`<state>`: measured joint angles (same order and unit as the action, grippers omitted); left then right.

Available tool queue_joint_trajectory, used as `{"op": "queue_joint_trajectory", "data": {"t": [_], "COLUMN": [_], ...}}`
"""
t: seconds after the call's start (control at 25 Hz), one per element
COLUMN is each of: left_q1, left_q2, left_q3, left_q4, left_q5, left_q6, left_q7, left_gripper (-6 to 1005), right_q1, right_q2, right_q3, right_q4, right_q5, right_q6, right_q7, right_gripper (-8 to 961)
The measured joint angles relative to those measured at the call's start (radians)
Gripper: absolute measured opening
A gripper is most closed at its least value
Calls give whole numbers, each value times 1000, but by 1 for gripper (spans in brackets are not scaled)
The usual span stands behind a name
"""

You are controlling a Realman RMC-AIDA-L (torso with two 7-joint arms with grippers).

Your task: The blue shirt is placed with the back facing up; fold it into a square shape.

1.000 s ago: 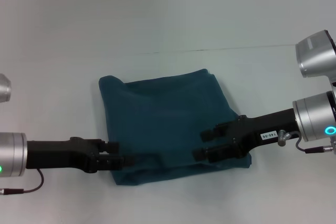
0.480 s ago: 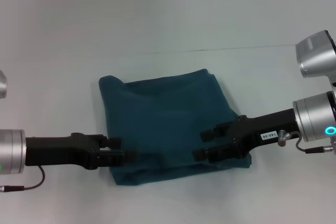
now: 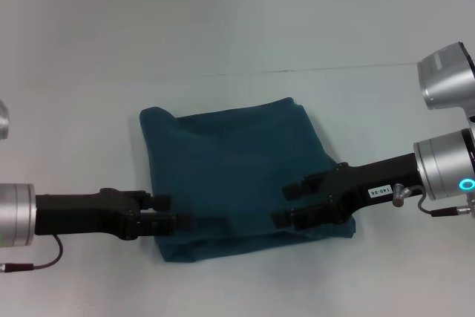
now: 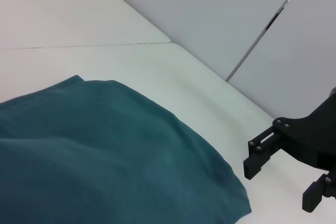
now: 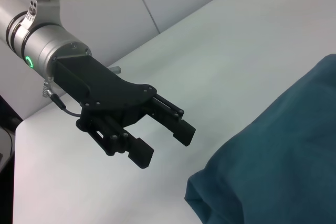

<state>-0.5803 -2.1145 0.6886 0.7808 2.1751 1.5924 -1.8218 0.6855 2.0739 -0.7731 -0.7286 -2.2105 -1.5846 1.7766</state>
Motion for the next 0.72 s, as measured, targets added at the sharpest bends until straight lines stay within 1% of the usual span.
{"op": "queue_joint_trajectory", "data": {"t": [0.72], "left_q1": [4], "left_q2": [2], "left_q3": [5], "left_q4": [-2], "left_q5": [2], "left_q6": [-4], "left_q7": [-2], "left_gripper": [737], "right_q1": [0], "right_q2": [0], "right_q3": [0], "right_q4": [0], "right_q5": [0], "right_q6": [0], "right_q7": [0], "right_gripper": [748]}}
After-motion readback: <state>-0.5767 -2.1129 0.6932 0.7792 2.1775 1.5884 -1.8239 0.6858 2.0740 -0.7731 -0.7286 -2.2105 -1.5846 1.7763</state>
